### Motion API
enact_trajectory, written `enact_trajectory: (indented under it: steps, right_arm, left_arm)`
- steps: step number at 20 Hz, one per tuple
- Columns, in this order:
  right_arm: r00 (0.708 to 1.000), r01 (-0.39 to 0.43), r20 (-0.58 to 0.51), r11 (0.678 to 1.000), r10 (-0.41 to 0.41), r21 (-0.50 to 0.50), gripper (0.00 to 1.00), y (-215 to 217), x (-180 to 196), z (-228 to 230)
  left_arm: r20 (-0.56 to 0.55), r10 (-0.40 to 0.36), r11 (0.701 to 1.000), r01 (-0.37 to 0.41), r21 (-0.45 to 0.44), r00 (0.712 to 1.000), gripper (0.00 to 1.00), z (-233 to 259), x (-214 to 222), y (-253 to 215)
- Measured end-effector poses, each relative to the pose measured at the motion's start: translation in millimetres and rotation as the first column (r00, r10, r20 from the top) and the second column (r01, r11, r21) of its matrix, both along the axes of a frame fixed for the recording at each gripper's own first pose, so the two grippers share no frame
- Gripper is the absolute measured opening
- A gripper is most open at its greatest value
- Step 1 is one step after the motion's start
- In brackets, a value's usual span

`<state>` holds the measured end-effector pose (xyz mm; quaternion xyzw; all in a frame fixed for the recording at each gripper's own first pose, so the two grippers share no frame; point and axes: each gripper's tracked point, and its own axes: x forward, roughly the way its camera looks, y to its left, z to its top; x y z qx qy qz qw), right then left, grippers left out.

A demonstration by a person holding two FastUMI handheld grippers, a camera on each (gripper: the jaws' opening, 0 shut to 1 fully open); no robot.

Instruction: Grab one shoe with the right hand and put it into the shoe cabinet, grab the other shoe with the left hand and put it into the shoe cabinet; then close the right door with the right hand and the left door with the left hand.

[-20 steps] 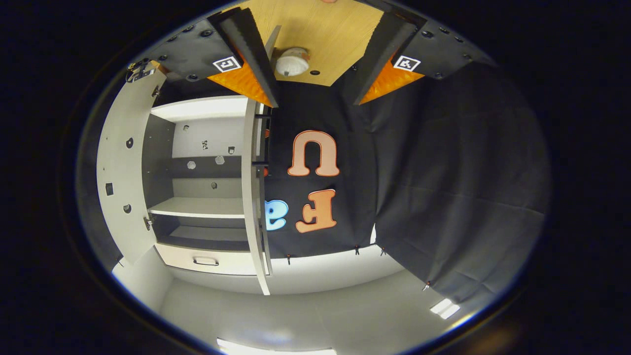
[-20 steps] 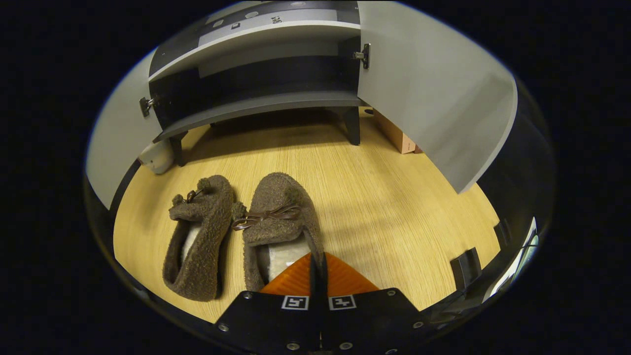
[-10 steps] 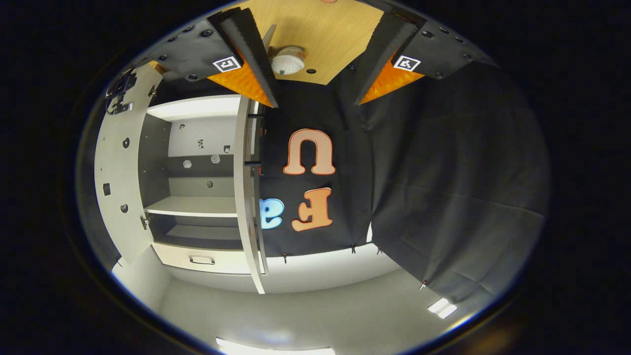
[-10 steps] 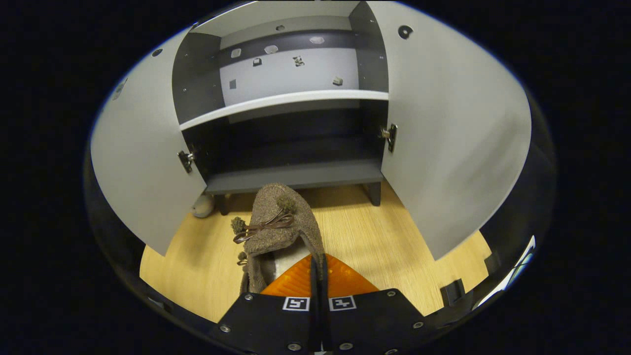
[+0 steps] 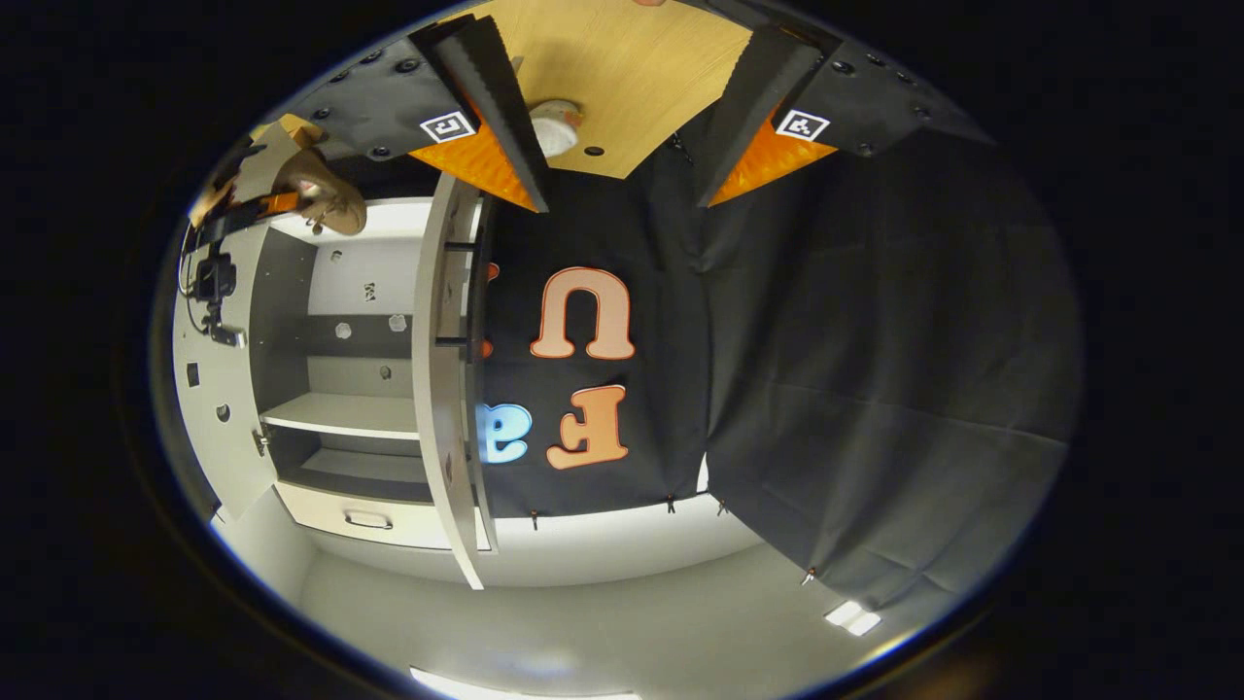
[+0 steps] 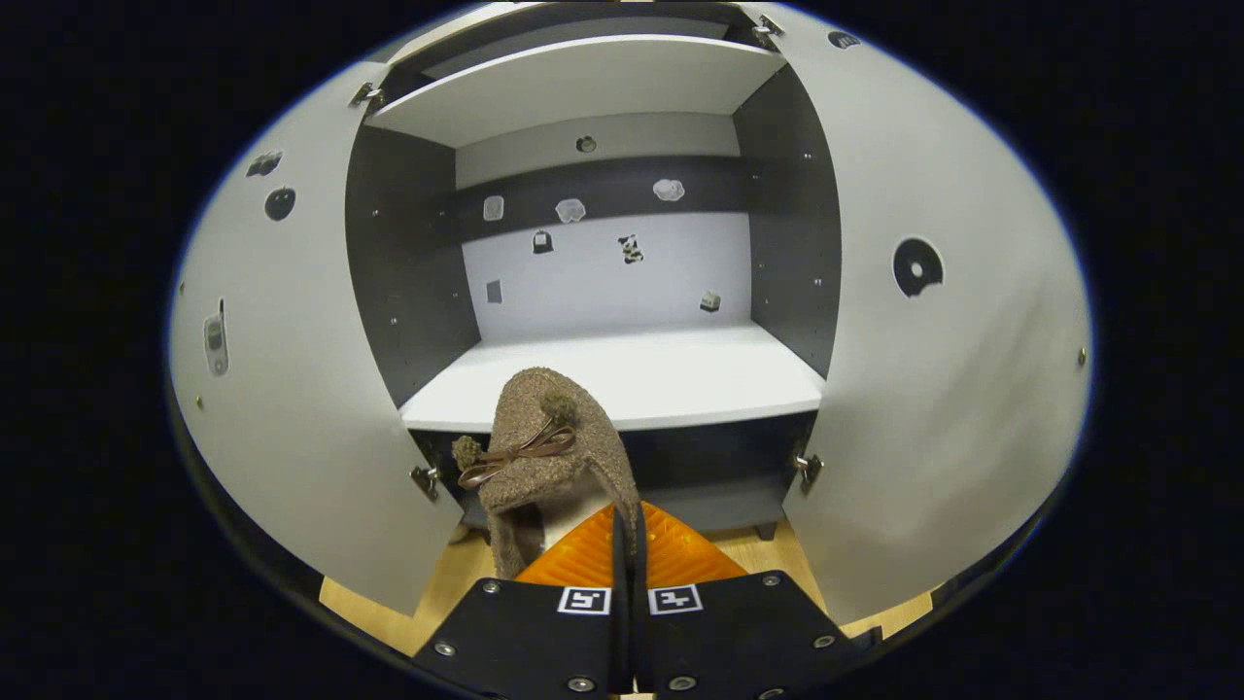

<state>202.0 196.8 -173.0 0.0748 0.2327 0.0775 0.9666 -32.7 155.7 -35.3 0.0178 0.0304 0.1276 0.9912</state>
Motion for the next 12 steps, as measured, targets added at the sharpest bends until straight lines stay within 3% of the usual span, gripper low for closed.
enact_trajectory:
  steps: [6, 12]
  right_arm:
    - [0.995, 0.085, 0.057, 0.996, -0.086, 0.022, 0.00, -9, 86, 48]
    - [0.983, 0.176, 0.049, 0.982, -0.179, 0.062, 0.00, -13, 173, 40]
  left_arm:
    - [-0.016, 0.067, 0.998, -0.067, 0.002, 0.998, 0.96, -9, 3, 29]
    - [-0.025, 0.129, 0.991, -0.128, 0.029, 0.991, 0.96, -11, 6, 53]
